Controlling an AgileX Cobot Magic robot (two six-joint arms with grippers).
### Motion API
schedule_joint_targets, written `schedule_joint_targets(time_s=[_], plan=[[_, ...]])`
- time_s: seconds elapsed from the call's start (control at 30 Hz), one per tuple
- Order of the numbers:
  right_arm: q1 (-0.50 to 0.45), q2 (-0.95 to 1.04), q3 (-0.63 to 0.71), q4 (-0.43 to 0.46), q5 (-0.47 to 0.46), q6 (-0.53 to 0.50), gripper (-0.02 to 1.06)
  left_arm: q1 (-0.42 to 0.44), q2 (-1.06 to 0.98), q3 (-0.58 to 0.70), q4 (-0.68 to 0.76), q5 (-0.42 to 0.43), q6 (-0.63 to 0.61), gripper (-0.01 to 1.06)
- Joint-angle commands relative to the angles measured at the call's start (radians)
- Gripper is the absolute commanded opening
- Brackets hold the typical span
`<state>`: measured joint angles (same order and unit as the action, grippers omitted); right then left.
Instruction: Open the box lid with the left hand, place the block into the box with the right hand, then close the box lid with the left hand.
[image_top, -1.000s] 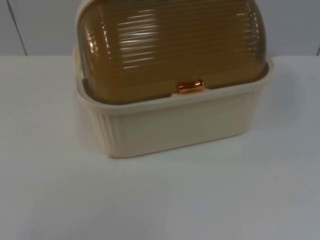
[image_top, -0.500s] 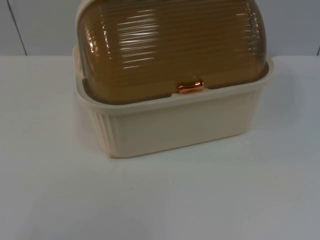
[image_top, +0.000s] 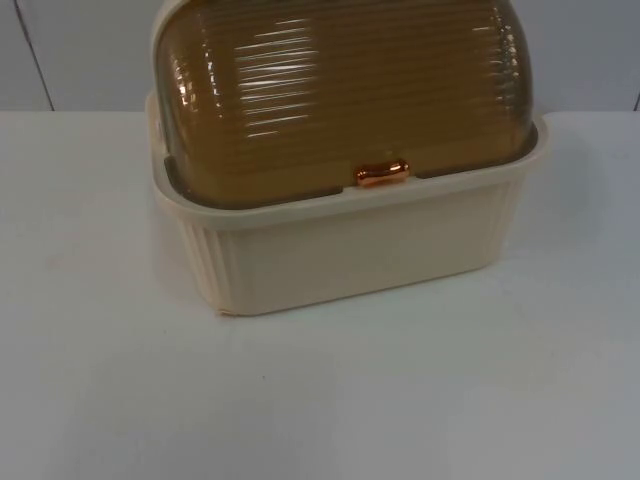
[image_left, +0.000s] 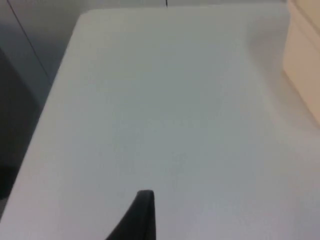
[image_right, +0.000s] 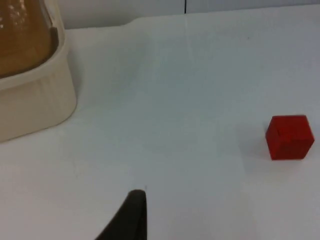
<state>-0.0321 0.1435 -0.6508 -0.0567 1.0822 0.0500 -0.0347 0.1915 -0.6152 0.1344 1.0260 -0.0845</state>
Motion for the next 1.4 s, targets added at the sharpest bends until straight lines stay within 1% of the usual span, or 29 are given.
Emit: schedule_joint_targets(time_s=[0.0, 0.07, 0.13, 0.17, 0.23, 0.33, 0.37, 0.43, 0.47, 0.5, 0.57, 0.6, 0.67, 0.77, 0.8, 0.83, 1.0, 1.07, 1.1, 1.17, 1.2, 1.27, 1.3, 1.33, 1.37], plan=[[-0.004, 0.05, -0.053, -0.025, -0.042, 0.004, 1.05, -0.003, 0.05, -0.05, 0.015, -0.073, -0.022, 1.04], [-0.004, 0.117, -0.119, -0.046, -0.061, 0.004, 1.05, -0.003, 0.141, -0.134, 0.054, -0.147, -0.062, 1.04], [-0.004, 0.188, -0.189, -0.054, -0.081, 0.004, 1.05, -0.003, 0.256, -0.22, 0.06, -0.165, -0.062, 1.04], [-0.004, 0.188, -0.189, -0.054, -0.081, 0.004, 1.05, -0.003, 0.256, -0.22, 0.06, -0.165, -0.062, 1.04], [-0.004, 0.255, -0.252, -0.054, -0.094, 0.004, 1.05, -0.003, 0.362, -0.306, 0.058, -0.179, -0.047, 1.04], [-0.004, 0.355, -0.339, -0.069, -0.098, 0.004, 1.05, -0.003, 0.472, -0.388, 0.048, -0.228, -0.044, 1.04], [-0.004, 0.355, -0.339, -0.069, -0.098, 0.004, 1.05, -0.003, 0.472, -0.388, 0.048, -0.228, -0.044, 1.04], [-0.004, 0.435, -0.404, -0.092, -0.119, 0.004, 1.05, -0.003, 0.536, -0.423, 0.03, -0.254, -0.044, 1.04], [-0.004, 0.452, -0.416, -0.104, -0.124, 0.004, 1.05, -0.003, 0.561, -0.432, 0.03, -0.261, -0.044, 1.04], [-0.004, 0.488, -0.433, -0.122, -0.141, 0.008, 1.05, -0.003, 0.586, -0.441, 0.03, -0.268, -0.044, 1.04], [-0.004, 0.56, -0.47, -0.188, -0.173, 0.046, 1.05, -0.003, 0.627, -0.448, 0.03, -0.283, -0.044, 1.04], [-0.004, 0.56, -0.47, -0.188, -0.173, 0.046, 1.05, -0.003, 0.627, -0.448, 0.03, -0.283, -0.044, 1.04], [-0.004, 0.644, -0.517, -0.205, -0.196, 0.05, 1.05, -0.003, 0.654, -0.448, 0.03, -0.315, -0.051, 1.04], [-0.004, 0.715, -0.558, -0.151, -0.205, 0.01, 1.05, -0.003, 0.678, -0.448, 0.034, -0.349, -0.051, 1.04], [-0.004, 0.715, -0.558, -0.151, -0.205, 0.01, 1.05, -0.003, 0.678, -0.448, 0.034, -0.349, -0.051, 1.04], [-0.004, 0.752, -0.573, -0.12, -0.221, 0.002, 1.05, -0.003, 0.687, -0.448, 0.039, -0.353, -0.051, 1.04], [-0.004, 0.804, -0.576, -0.097, -0.233, 0.024, 1.05, -0.003, 0.698, -0.448, 0.085, -0.373, -0.051, 1.04], [-0.004, 0.822, -0.576, -0.068, -0.21, 0.051, 1.05, -0.003, 0.707, -0.448, 0.09, -0.373, -0.051, 1.04], [-0.006, 0.827, -0.576, -0.066, -0.203, 0.059, 1.05, -0.003, 0.715, -0.448, 0.088, -0.373, -0.051, 1.04], [-0.021, 0.842, -0.576, -0.073, -0.16, 0.074, 1.05, -0.003, 0.723, -0.446, 0.085, -0.373, -0.051, 1.04], [-0.021, 0.842, -0.576, -0.073, -0.16, 0.074, 1.05, -0.003, 0.723, -0.446, 0.085, -0.373, -0.051, 1.04], [-0.064, 0.844, -0.576, -0.068, -0.143, 0.06, 1.05, -0.003, 0.731, -0.446, 0.084, -0.374, -0.051, 1.04], [-0.096, 0.844, -0.576, -0.052, -0.136, 0.034, 1.05, -0.003, 0.732, -0.446, 0.084, -0.379, -0.051, 1.04], [-0.129, 0.844, -0.576, -0.016, -0.125, -0.019, 1.05, -0.003, 0.732, -0.446, 0.084, -0.38, -0.051, 1.04], [-0.151, 0.844, -0.576, 0.014, -0.12, -0.05, 1.05, -0.005, 0.734, -0.446, 0.084, -0.38, -0.051, 1.04]])
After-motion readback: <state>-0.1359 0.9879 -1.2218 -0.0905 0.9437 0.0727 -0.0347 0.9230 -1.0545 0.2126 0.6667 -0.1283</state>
